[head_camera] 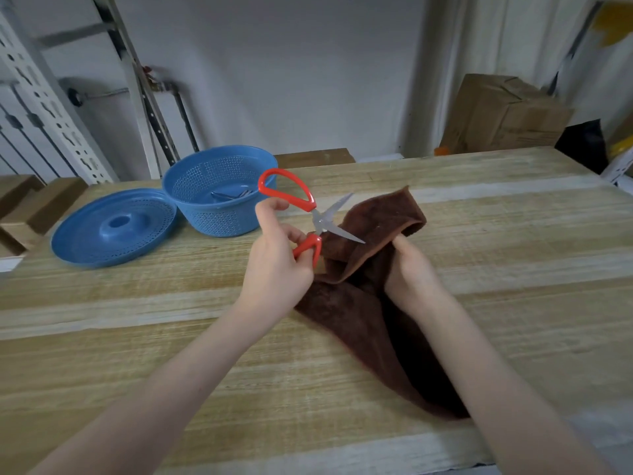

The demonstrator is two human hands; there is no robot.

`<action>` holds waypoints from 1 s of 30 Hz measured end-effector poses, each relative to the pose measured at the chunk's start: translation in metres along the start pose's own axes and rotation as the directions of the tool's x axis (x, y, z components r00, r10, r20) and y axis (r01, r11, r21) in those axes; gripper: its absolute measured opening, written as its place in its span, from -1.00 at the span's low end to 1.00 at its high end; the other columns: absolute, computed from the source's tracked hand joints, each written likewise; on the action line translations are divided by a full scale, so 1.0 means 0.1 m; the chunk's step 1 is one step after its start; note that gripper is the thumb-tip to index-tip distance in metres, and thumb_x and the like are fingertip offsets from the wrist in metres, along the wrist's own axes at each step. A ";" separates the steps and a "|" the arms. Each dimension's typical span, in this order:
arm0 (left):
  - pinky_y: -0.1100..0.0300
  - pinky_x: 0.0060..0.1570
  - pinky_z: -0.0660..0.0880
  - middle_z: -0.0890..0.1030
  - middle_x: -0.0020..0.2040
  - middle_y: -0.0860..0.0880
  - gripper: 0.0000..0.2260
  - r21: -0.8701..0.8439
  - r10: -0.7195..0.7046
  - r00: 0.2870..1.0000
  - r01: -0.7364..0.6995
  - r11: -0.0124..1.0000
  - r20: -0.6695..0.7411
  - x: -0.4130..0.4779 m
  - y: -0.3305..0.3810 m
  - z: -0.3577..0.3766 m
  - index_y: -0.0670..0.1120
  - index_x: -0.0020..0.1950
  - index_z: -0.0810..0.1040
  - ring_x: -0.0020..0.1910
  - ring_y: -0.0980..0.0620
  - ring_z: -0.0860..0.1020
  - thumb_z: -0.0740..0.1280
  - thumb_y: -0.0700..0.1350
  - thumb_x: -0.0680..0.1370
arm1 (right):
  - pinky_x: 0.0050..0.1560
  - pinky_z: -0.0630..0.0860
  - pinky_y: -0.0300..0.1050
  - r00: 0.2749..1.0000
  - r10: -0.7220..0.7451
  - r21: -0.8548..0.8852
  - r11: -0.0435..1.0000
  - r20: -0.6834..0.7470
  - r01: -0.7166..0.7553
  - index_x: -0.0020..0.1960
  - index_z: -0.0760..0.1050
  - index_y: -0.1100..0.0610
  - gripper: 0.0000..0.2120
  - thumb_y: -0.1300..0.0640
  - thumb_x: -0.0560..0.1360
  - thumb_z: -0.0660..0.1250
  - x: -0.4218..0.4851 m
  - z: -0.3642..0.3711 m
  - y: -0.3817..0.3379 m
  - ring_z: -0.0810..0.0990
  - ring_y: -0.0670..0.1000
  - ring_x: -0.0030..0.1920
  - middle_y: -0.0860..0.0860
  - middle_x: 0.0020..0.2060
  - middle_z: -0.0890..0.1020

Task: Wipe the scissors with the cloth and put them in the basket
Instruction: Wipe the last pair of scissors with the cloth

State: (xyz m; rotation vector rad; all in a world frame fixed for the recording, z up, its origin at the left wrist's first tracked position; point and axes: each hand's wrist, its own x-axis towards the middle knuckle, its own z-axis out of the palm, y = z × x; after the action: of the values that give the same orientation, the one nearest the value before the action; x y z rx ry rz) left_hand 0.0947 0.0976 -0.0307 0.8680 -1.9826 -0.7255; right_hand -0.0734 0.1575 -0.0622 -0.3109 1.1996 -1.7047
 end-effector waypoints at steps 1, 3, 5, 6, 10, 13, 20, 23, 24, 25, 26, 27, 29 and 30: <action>-0.15 -0.13 0.57 0.58 -0.29 0.05 -0.52 -0.003 -0.004 1.000 0.004 1.000 -0.006 0.00 -0.01 -0.02 -0.03 0.22 0.17 -0.27 0.01 0.59 0.39 -0.26 0.48 | 0.19 0.52 0.00 0.997 0.003 -0.072 0.997 -0.078 -0.009 0.25 0.53 0.19 -0.69 0.06 0.59 0.24 0.00 -0.05 -0.05 0.61 0.12 0.18 0.14 0.14 0.64; -0.15 -0.11 0.56 0.57 -0.29 0.04 -0.52 -0.001 -0.011 1.000 0.011 1.000 -0.009 0.01 -0.01 -0.02 -0.01 0.20 0.17 -0.27 0.02 0.59 0.39 -0.27 0.48 | -0.04 0.51 -0.12 0.955 -0.095 -0.244 0.970 -0.280 0.025 0.05 0.51 0.09 -0.91 0.12 0.56 0.31 -0.02 -0.13 -0.13 0.60 0.01 0.00 0.03 -0.02 0.63; -0.15 -0.11 0.56 0.57 -0.29 0.03 -0.52 -0.003 -0.026 1.000 0.026 1.000 0.002 0.02 -0.01 0.01 0.01 0.19 0.15 -0.28 0.03 0.58 0.39 -0.27 0.48 | -0.23 0.47 -0.18 0.892 -0.205 -0.277 0.956 -0.403 0.094 -0.09 0.42 0.06 -0.90 0.21 0.52 0.33 -0.04 -0.19 -0.15 0.54 -0.06 -0.17 -0.01 -0.13 0.55; -0.14 -0.11 0.56 0.57 -0.29 0.03 -0.52 -0.004 -0.032 0.999 0.032 0.999 0.010 0.02 -0.01 0.02 0.01 0.19 0.15 -0.29 0.03 0.57 0.39 -0.27 0.48 | -0.26 0.48 -0.20 0.875 -0.232 -0.241 0.961 -0.425 0.138 -0.07 0.42 0.09 -0.88 0.27 0.51 0.33 -0.05 -0.21 -0.14 0.54 -0.07 -0.19 0.01 -0.13 0.54; -0.11 -0.09 0.57 0.57 -0.29 0.01 -0.54 -0.003 -0.034 0.999 0.034 0.999 0.006 0.05 0.00 0.06 -0.04 0.21 0.17 -0.31 0.08 0.55 0.38 -0.28 0.49 | -0.03 0.47 -0.24 0.834 -0.352 -0.128 0.936 -0.425 0.329 0.21 0.25 0.14 -0.61 0.40 0.48 0.29 -0.27 -0.24 -0.09 0.50 -0.05 -0.02 0.03 0.01 0.42; -0.12 -0.09 0.56 0.57 -0.29 -0.02 -0.55 -0.002 -0.039 0.999 0.039 0.999 -0.027 0.08 -0.01 0.03 -0.08 0.22 0.19 -0.32 0.06 0.55 0.37 -0.29 0.49 | 0.02 0.39 -0.35 0.715 -0.655 -0.568 0.694 -0.244 0.442 0.13 0.25 0.07 -0.62 0.37 0.46 0.30 -0.49 -0.17 -0.04 0.42 -0.08 0.05 0.05 0.13 0.35; -0.10 -0.18 0.55 0.58 -0.31 -0.10 -0.58 0.027 -0.085 0.996 0.086 0.996 -0.041 0.12 -0.07 -0.07 -0.04 0.17 0.17 -0.32 -0.04 0.57 0.34 -0.29 0.50 | 0.18 0.34 -0.02 0.543 -0.803 -0.958 -0.116 0.246 0.262 0.03 0.58 0.21 -0.76 0.06 0.57 0.25 -0.36 0.09 -0.12 0.41 0.11 0.15 0.10 0.07 0.51; -0.06 -0.18 0.53 0.57 -0.35 -0.11 -0.58 0.036 -0.114 0.992 0.115 0.993 -0.046 0.14 -0.11 -0.13 -0.07 0.20 0.17 -0.32 -0.04 0.57 0.34 -0.30 0.49 | 0.13 0.37 0.03 0.592 -0.722 -0.933 -0.261 0.358 0.246 -0.16 0.60 0.15 -0.56 -0.04 0.66 0.07 -0.29 0.29 -0.48 0.50 0.11 -0.02 0.05 -0.16 0.58; -0.04 -0.19 0.52 0.55 -0.36 -0.09 -0.58 0.038 -0.120 0.991 0.122 0.992 -0.056 0.16 -0.12 -0.15 -0.09 0.20 0.18 -0.32 -0.04 0.56 0.34 -0.30 0.49 | 0.04 0.40 0.01 0.666 -0.642 -0.925 -0.281 0.380 0.257 -0.24 0.52 0.11 -0.55 -0.07 0.66 0.05 -0.22 0.38 -0.57 0.51 0.10 -0.10 0.03 -0.24 0.55; -0.03 -0.20 0.51 0.55 -0.38 -0.10 -0.58 0.039 -0.125 0.990 0.127 0.991 -0.070 0.19 -0.14 -0.17 -0.10 0.20 0.18 -0.33 -0.05 0.56 0.34 -0.31 0.49 | -0.06 0.42 -0.01 0.751 -0.539 -0.922 -0.282 0.381 0.265 -0.24 0.47 0.11 -0.58 -0.08 0.65 0.07 -0.09 0.48 -0.62 0.53 0.11 -0.14 0.03 -0.26 0.54; 0.00 -0.21 0.50 0.56 -0.38 -0.14 -0.59 0.037 -0.131 0.988 0.134 0.990 -0.082 0.22 -0.14 -0.17 -0.10 0.20 0.19 -0.33 -0.07 0.56 0.34 -0.30 0.50 | -0.13 0.44 -0.03 0.834 -0.421 -0.926 -0.281 0.356 0.253 -0.20 0.47 0.12 -0.64 -0.08 0.63 0.12 0.05 0.56 -0.63 0.56 0.13 -0.12 0.04 -0.25 0.55; 0.03 -0.24 0.49 0.57 -0.37 -0.18 -0.61 0.035 -0.141 0.986 0.144 0.989 -0.091 0.24 -0.16 -0.18 -0.10 0.20 0.19 -0.34 -0.08 0.56 0.33 -0.28 0.51 | -0.15 0.45 -0.04 0.903 -0.286 -0.926 -0.296 0.321 0.236 -0.12 0.50 0.14 -0.69 -0.07 0.61 0.17 0.20 0.64 -0.58 0.59 0.15 -0.07 0.05 -0.21 0.57; 0.07 -0.28 0.49 0.58 -0.35 -0.22 -0.62 0.027 -0.152 0.983 0.155 0.988 -0.100 0.28 -0.15 -0.16 -0.09 0.20 0.18 -0.35 -0.09 0.56 0.34 -0.23 0.54 | -0.12 0.45 -0.06 0.977 -0.033 -0.928 -0.319 0.212 0.191 0.10 0.53 0.21 -0.63 -0.09 0.60 0.19 0.43 0.74 -0.46 0.60 0.16 0.04 0.08 -0.07 0.59; 0.06 -0.29 0.49 0.58 -0.34 -0.23 -0.62 0.026 -0.157 0.982 0.161 0.987 -0.103 0.29 -0.15 -0.16 -0.09 0.21 0.18 -0.34 -0.11 0.57 0.34 -0.22 0.54 | -0.07 0.45 -0.07 0.985 0.061 -0.928 -0.331 0.159 0.170 0.21 0.49 0.25 -0.54 -0.13 0.59 0.19 0.51 0.78 -0.39 0.58 0.16 0.10 0.10 0.03 0.59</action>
State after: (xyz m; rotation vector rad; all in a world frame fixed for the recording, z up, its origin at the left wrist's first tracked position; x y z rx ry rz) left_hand 0.1006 0.0631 -0.0209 1.0728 -1.8568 -0.7251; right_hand -0.0679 0.0726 -0.0086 -1.5526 2.3029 -0.0428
